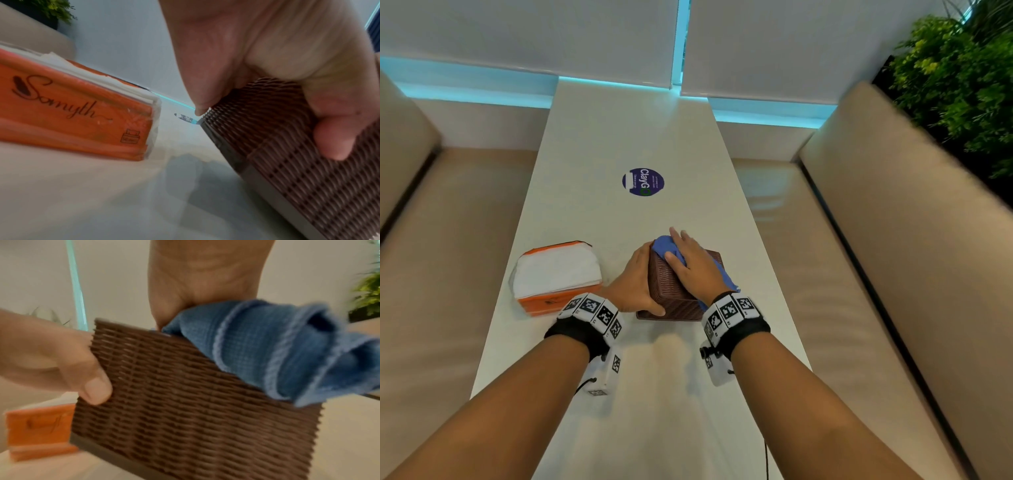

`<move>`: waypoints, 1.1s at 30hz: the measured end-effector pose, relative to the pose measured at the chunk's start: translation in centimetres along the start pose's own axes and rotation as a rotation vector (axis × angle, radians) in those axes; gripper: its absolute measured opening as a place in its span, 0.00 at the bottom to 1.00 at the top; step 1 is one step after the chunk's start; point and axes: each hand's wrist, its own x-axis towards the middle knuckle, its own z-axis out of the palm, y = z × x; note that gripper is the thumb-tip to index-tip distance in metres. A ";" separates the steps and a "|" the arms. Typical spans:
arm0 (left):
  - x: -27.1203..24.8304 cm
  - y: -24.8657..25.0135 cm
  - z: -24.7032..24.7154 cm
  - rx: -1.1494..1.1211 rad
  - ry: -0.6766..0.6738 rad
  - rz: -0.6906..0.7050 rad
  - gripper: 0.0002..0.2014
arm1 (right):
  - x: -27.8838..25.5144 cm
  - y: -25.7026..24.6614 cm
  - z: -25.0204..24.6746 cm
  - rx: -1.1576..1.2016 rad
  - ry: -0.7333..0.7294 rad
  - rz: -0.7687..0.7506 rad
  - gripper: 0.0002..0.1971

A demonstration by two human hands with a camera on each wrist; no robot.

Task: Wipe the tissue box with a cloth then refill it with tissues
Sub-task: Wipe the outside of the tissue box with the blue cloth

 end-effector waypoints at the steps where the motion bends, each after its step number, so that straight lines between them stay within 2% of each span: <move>1: 0.1 0.0 0.1 -0.004 0.001 -0.004 0.69 | 0.3 0.0 0.0 -0.030 -0.028 -0.006 0.25; 4: 0.3 -0.4 0.1 -0.023 -0.003 -0.021 0.70 | -0.4 0.4 0.1 0.082 -0.055 -0.082 0.22; 7: 0.5 -0.3 -0.4 -0.033 -0.025 -0.016 0.67 | -2.1 1.0 0.9 0.228 0.020 -0.151 0.18; 10: 0.5 -0.4 -0.6 -0.053 -0.043 -0.015 0.67 | -3.4 1.9 2.1 0.190 0.123 -0.255 0.19; 12: 0.2 -0.8 -0.4 -0.069 -0.038 -0.022 0.67 | -3.3 2.1 2.1 0.084 0.120 -0.311 0.20; 14: 0.1 -1.2 0.1 -0.088 -0.018 -0.034 0.66 | -2.6 1.8 1.7 0.028 0.067 -0.272 0.17; 15: 0.1 -1.3 0.3 -0.097 -0.007 -0.035 0.65 | -2.1 1.6 1.4 0.030 0.056 -0.206 0.17; 17: 0.3 -1.4 0.7 -0.093 0.011 -0.023 0.64 | -1.2 1.1 0.9 0.058 0.103 -0.031 0.18; 19: 0.5 -1.6 0.7 -0.092 0.016 -0.001 0.63 | -1.0 0.6 1.1 0.080 0.155 0.036 0.18; 23: 0.5 -1.5 0.0 -0.083 -0.025 0.057 0.55 | -2.9 0.3 2.3 0.186 0.124 -0.153 0.16; 29: 0.9 -1.6 0.7 -0.054 0.007 0.079 0.57 | -3.0 0.6 2.5 0.249 0.265 -0.013 0.12; 33: 0.5 -1.8 0.9 -0.077 -0.038 0.049 0.48 | -3.7 -0.4 3.0 0.185 0.196 -0.158 0.12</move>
